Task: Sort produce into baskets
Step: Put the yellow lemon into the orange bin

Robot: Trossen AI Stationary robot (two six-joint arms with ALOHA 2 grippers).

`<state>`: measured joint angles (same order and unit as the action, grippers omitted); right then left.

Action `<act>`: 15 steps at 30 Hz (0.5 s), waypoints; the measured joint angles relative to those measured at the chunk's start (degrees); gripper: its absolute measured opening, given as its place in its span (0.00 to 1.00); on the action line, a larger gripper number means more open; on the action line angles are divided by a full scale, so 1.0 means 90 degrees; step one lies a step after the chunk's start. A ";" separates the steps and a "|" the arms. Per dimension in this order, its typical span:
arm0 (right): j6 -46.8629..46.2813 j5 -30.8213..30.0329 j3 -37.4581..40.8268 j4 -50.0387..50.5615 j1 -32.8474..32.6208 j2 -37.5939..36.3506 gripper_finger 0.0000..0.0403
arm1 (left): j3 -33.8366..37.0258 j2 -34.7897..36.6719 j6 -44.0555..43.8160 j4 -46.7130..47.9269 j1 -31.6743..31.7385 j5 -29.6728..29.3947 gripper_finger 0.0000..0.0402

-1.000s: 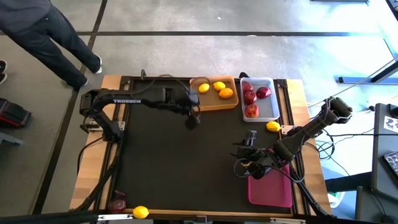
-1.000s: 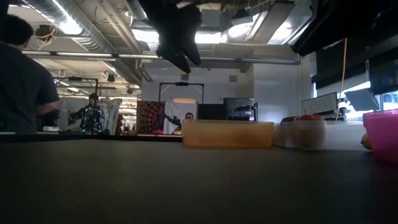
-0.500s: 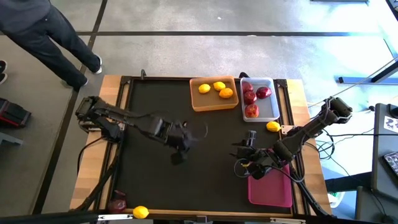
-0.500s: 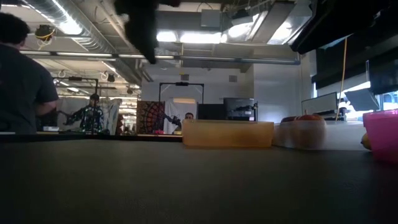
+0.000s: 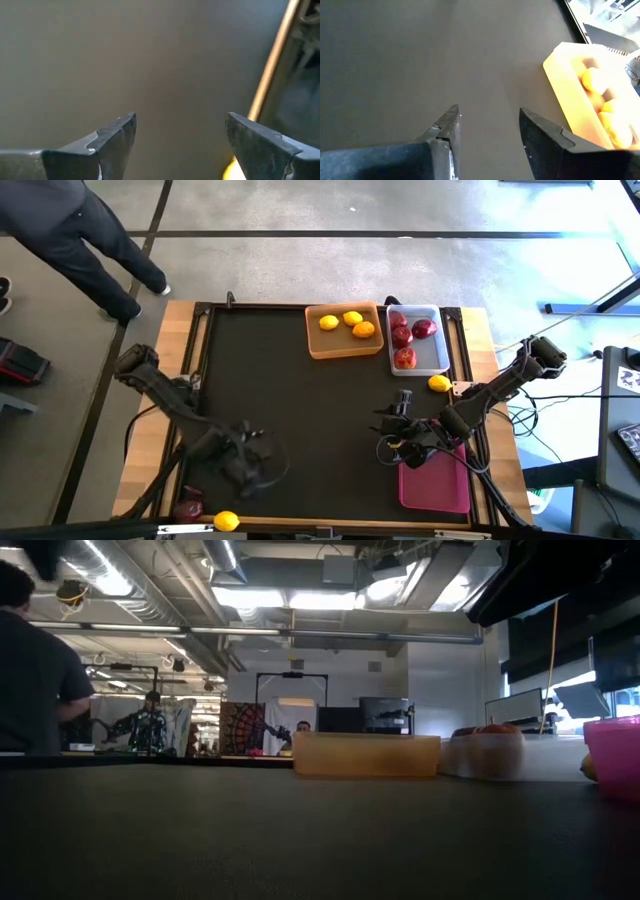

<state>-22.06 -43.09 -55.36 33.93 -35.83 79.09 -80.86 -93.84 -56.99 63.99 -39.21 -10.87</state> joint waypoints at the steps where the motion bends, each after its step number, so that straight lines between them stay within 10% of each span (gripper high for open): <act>1: -0.0002 0.0001 -0.0001 0.0000 -0.0001 0.0000 0.39 | 0.0000 0.0000 -0.0197 -0.0002 -0.0155 0.0000 0.75; 15: 0.0000 0.0002 0.0000 -0.0012 0.0000 0.0000 0.39 | 0.0000 -0.0739 -0.1738 -0.1183 -0.1496 0.0562 0.75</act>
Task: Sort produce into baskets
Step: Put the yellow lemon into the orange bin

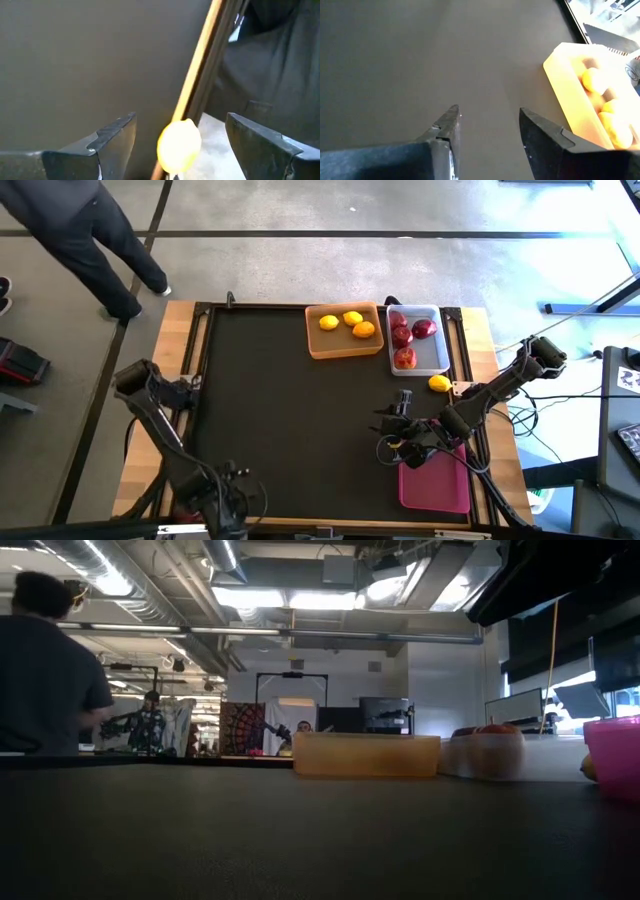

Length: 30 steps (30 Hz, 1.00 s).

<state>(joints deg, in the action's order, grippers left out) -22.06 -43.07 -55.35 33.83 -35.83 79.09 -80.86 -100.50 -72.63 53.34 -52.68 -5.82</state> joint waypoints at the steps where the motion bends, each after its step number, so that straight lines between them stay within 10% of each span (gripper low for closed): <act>1: 0.0002 0.0000 0.0000 0.0005 -0.0002 0.0000 0.39 | 0.0000 -0.0077 -0.0070 -0.0069 -0.0059 0.0053 0.75; 21: -0.0041 0.0068 0.0000 -0.0006 -0.0002 0.0000 0.39 | 0.0000 -0.1427 -0.0088 -0.0671 -0.0783 0.0765 0.74; 30: -0.0041 0.0070 0.0000 -0.0017 -0.0002 0.0000 0.39 | -0.0012 -0.1582 0.0057 -0.0536 -0.0768 0.0824 0.51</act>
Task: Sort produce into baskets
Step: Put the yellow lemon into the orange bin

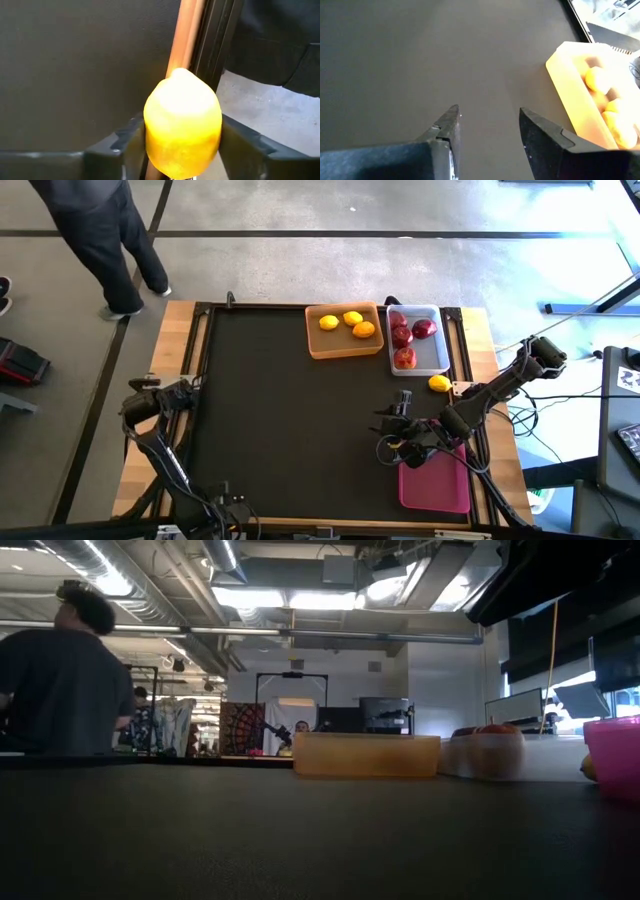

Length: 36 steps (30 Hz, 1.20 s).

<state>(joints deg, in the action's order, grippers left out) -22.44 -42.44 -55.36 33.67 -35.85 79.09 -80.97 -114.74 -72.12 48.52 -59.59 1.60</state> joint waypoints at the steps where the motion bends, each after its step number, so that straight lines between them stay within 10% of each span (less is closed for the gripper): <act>1: 0.0000 -0.0002 -0.0002 -0.0002 0.0000 0.0000 0.39 | 0.0000 0.0000 0.0001 0.0014 0.0000 0.0003 0.48; 19: 0.0000 0.0005 -0.0001 -0.0075 -0.0001 0.0000 0.39 | -0.0195 0.2087 0.0590 0.1133 0.1349 -0.0782 0.45; 36: 0.0001 0.0008 0.0000 -0.0078 -0.0001 0.0000 0.39 | -0.0192 0.3113 0.3784 0.1071 0.4338 -0.1833 0.46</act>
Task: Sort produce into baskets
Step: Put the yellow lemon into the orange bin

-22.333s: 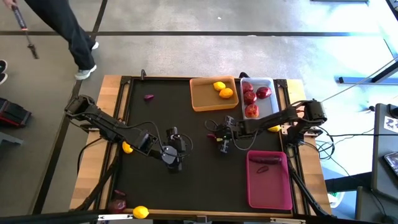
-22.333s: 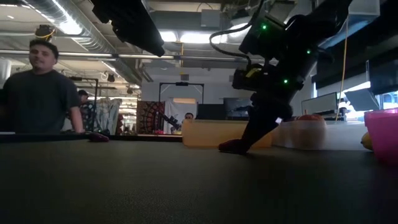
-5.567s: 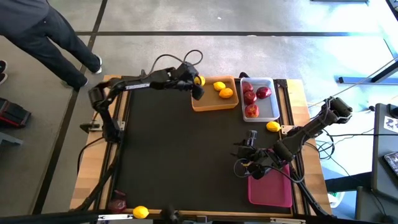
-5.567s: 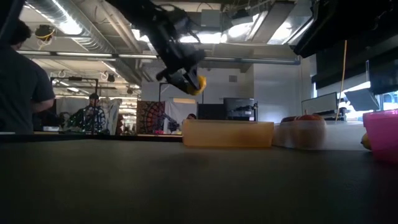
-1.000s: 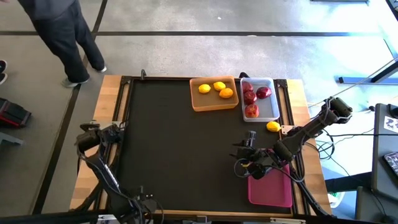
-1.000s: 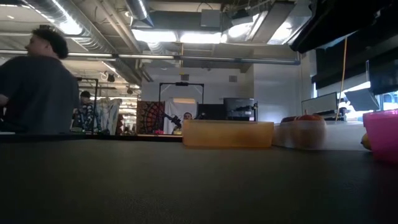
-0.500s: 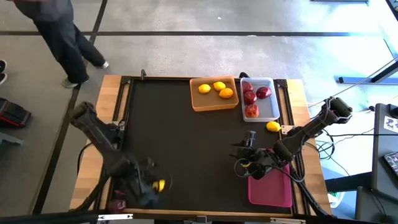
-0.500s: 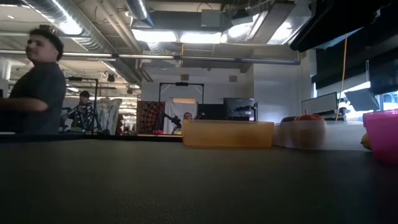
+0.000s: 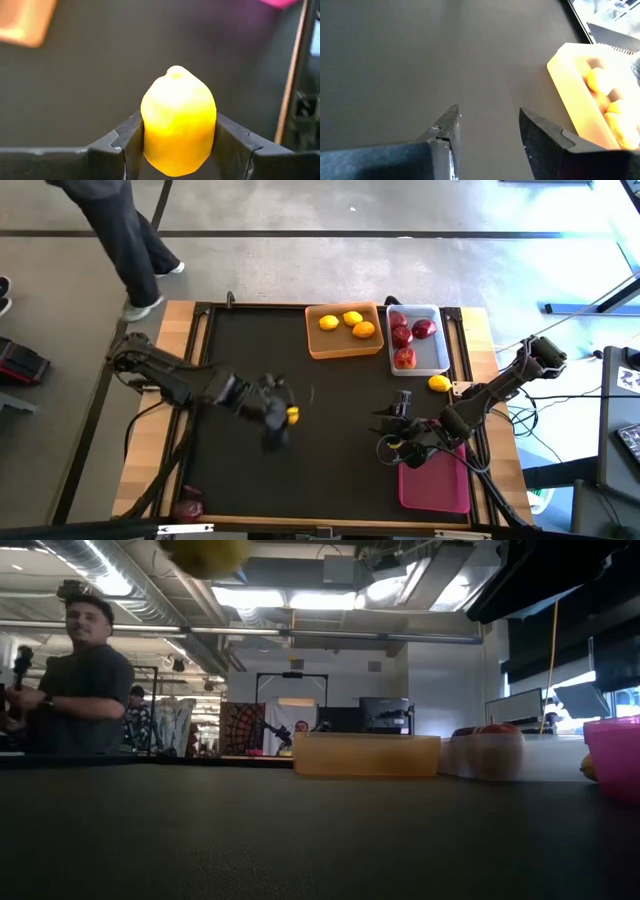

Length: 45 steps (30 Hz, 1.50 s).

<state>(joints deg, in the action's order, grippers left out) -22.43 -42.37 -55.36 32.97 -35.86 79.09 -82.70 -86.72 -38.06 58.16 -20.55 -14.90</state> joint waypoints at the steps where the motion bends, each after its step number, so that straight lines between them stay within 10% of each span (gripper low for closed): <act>1: -0.0001 0.0000 0.0000 0.0000 0.0000 0.0000 0.39 | 0.0000 0.0000 0.0218 -0.0099 0.0191 0.0000 0.46; 23: 0.0023 -0.0002 0.0000 0.0007 0.0000 0.0000 0.39 | 0.1296 -0.0063 0.2704 -0.2972 0.4108 0.0482 0.46; 45: 0.0047 -0.0005 0.0000 0.0047 0.0000 0.0000 0.39 | 0.2069 -0.1559 0.3132 -0.5933 0.5391 0.1535 0.46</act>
<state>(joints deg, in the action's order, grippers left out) -22.00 -42.41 -55.36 33.39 -35.86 79.09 -64.07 -100.75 -9.87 4.77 27.97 -1.08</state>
